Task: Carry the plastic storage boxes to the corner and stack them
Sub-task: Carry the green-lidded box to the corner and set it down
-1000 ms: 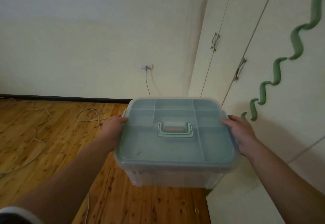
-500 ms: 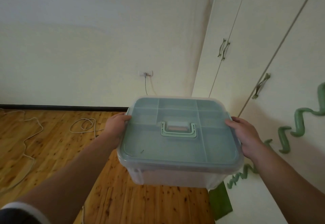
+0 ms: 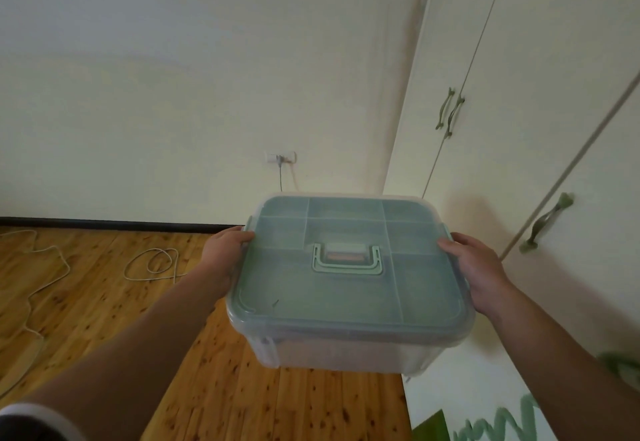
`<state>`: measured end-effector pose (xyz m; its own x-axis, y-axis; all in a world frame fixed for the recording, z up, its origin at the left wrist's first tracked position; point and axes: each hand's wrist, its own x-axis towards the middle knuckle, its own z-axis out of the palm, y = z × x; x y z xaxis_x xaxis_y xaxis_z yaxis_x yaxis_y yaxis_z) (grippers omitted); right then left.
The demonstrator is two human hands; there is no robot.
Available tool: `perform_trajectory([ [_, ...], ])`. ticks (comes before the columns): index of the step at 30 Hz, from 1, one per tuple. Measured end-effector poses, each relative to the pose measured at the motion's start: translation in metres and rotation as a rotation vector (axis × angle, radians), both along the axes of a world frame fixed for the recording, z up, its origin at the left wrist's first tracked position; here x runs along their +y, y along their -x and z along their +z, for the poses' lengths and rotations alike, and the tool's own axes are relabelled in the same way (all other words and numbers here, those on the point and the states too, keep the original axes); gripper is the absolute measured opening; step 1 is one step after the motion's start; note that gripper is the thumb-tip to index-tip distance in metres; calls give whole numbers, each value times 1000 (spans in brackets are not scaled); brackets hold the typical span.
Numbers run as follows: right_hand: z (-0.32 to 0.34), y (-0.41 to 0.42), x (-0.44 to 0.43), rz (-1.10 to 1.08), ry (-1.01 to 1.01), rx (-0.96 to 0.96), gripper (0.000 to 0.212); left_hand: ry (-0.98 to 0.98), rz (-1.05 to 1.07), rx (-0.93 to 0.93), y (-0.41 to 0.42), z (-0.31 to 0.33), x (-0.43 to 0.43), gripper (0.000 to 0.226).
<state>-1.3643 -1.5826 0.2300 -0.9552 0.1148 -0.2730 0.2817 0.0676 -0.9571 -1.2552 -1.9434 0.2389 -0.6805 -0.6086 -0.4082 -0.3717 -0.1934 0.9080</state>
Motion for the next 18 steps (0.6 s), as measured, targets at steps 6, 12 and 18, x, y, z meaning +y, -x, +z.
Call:
perform_trajectory([
  [6,2,58,-3,9,19,-1,48,10,6,2,50,-1,-2,42],
  [12,-1,109,-15,5,34,-16,48,9,14,9,100,-5,-12,45],
  [18,-4,169,-33,-11,16,-20,48,5,-23,-5,164,-15,-33,42],
])
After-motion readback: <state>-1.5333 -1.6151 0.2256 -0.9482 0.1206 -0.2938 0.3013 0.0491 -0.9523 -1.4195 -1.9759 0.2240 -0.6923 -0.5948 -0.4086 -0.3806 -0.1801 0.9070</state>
